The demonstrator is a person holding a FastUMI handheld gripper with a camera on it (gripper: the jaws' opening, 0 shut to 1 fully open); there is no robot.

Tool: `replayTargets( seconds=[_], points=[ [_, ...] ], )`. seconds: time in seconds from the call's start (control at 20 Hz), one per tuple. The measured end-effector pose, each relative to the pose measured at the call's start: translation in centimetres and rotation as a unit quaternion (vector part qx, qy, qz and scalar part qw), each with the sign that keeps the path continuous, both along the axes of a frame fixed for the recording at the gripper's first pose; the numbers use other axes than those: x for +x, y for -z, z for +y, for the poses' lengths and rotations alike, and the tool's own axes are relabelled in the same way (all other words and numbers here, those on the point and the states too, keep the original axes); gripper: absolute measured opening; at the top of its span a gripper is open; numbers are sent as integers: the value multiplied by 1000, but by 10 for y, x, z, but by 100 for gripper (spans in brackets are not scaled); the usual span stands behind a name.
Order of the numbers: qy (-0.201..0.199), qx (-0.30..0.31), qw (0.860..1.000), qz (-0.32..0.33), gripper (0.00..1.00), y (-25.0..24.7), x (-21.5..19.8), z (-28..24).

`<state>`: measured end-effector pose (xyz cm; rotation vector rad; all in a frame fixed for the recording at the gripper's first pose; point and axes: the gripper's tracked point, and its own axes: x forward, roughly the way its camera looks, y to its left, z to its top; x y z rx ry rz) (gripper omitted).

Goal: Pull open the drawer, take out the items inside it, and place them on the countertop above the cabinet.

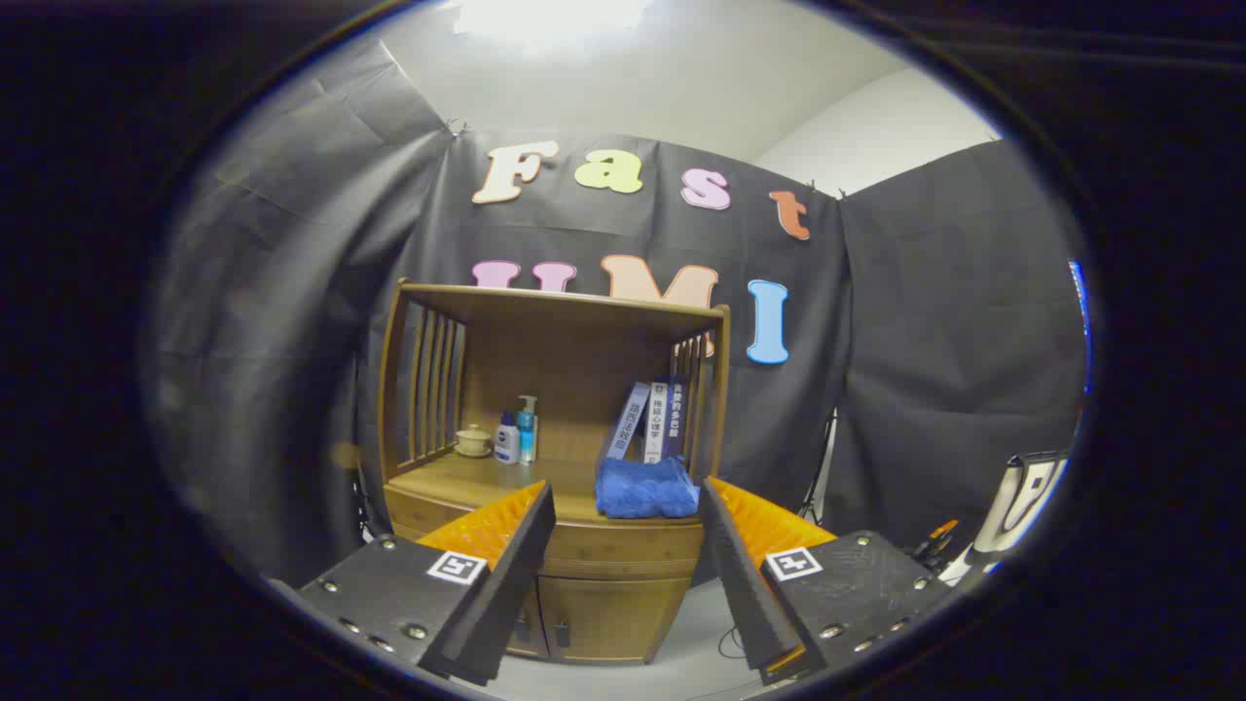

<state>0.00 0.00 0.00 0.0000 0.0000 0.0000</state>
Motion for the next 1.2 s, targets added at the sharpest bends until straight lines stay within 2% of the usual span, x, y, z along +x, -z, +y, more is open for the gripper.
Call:
replayTargets(
  seconds=[0.7, 1.0, 1.1, 1.2],
  points=[
    [-13, 6, 1000, 22, 89, 19, 26, 26],
    [-22, 3, 1000, 20, 89, 34, 69, 50],
    [-20, -3, 999, 40, 89, 54, 90, 59],
    [-36, -5, 997, 72, 89, 85, 109, 77]
  ],
)
